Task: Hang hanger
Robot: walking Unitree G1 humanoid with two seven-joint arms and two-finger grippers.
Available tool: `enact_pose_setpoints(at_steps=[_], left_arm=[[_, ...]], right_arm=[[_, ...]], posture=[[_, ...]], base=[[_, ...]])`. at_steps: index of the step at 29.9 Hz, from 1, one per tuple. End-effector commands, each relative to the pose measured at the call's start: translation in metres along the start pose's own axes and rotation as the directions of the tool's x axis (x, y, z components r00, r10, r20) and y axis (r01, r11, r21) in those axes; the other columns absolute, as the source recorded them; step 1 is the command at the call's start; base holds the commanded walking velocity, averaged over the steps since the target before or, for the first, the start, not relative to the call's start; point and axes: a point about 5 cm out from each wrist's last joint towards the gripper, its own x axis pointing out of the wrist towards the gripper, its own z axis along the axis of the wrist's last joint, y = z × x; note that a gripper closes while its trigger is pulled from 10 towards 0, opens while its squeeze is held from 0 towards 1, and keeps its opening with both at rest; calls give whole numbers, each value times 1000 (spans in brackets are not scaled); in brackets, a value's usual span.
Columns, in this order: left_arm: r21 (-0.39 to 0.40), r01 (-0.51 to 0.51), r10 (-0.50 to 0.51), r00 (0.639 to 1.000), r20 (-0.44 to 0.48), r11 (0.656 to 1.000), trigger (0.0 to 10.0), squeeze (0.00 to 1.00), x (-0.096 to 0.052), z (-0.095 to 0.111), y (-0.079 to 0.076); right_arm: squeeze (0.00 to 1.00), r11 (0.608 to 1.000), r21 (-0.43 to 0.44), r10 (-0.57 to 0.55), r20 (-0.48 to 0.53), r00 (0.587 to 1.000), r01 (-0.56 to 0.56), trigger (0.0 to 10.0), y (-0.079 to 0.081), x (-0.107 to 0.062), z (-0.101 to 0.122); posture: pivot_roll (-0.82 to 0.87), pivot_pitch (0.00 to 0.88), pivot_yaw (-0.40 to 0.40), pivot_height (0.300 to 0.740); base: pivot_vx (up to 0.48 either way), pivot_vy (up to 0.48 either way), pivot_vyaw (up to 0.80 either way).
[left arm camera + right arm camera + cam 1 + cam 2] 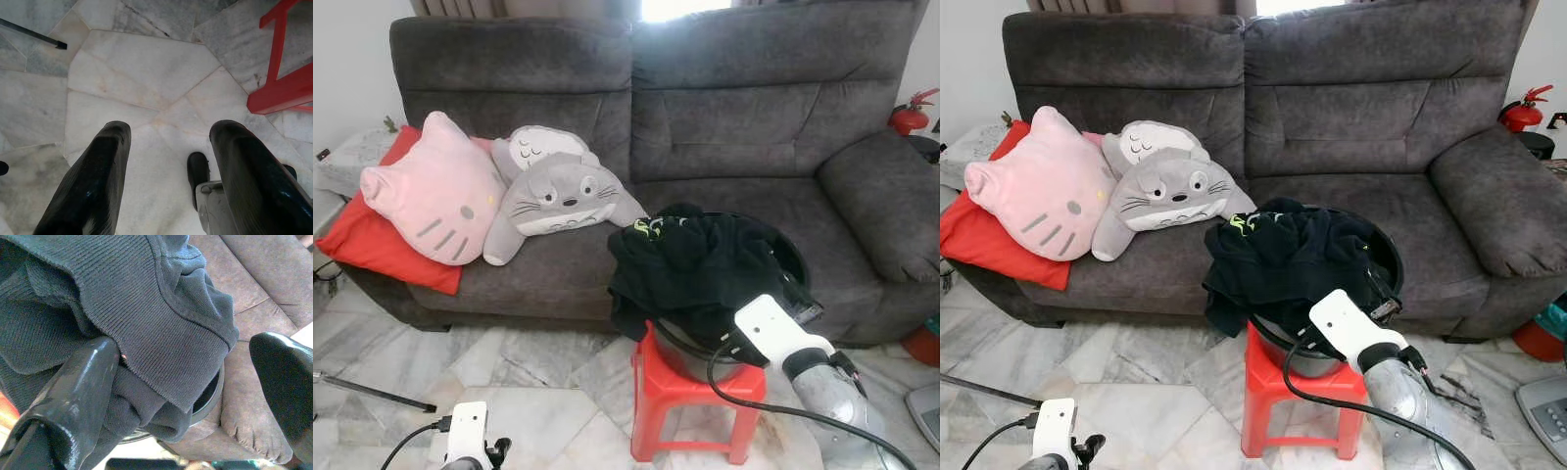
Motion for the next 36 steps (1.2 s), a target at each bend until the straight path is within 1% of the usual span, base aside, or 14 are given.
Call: enact_pose_setpoints(at_steps=[1,4,9,11,12,14,17,22,23,24,25,29,36], left_arm=[[5,-4,4,1000,3,1000,10000,0,0,0,0],[5,-5,5,1000,4,1000,10000,0,0,1,0],[5,-9,9,1000,5,1000,10000,0,0,0,0],[7,-8,8,1000,5,1000,10000,0,0,0,0],[7,-8,8,1000,5,1000,10000,0,0,0,0],[8,-7,7,1000,5,1000,10000,0,0,1,0],[10,-6,6,1000,4,1000,10000,0,0,1,0],[10,-5,5,1000,4,1000,10000,0,0,1,0],[9,-5,5,1000,4,1000,10000,0,0,1,0],[9,-5,5,1000,4,1000,10000,0,0,1,0],[9,-5,5,1000,4,1000,10000,0,0,1,0],[9,-4,4,1000,4,1000,10000,0,0,1,-1],[9,-3,3,1000,4,1000,10000,0,0,1,-1]], right_arm=[[0,1000,2,-7,7,1000,7,10000,-2,2,1],[0,1000,-2,-16,12,1000,16,10000,-3,4,1],[0,997,-4,-77,46,996,78,10000,-14,4,7],[0,992,-10,-123,68,990,124,10000,-21,2,11],[0,992,-10,-123,68,990,124,10000,-21,2,11],[0,986,22,-167,101,981,165,10000,-29,1,17],[0,979,44,-202,112,973,198,10000,-35,1,20],[0,982,35,-187,105,977,184,10000,-32,3,17],[0,986,34,-165,97,982,162,10000,-28,4,15],[0,986,34,-165,97,982,162,10000,-28,4,15],[0,990,33,-141,90,986,139,10000,-24,4,13],[0,996,19,-89,64,994,88,10000,-16,5,7],[0,996,-23,-87,66,994,88,10000,-15,11,-1]], posture=[[-196,0,74,740],[-196,0,74,740],[-198,0,75,740],[-198,0,75,740],[-198,0,75,740],[-200,0,76,740],[-200,0,76,740],[-202,0,76,740],[-202,0,76,740],[-202,0,76,740],[-202,0,76,740],[-203,0,75,740],[-204,0,75,740]], base=[[0,0,0],[0,0,0],[0,0,0],[0,0,0],[0,0,0],[0,0,0],[0,0,0],[0,0,0],[0,0,0],[0,0,0],[0,0,0],[0,0,0],[0,0,0]])
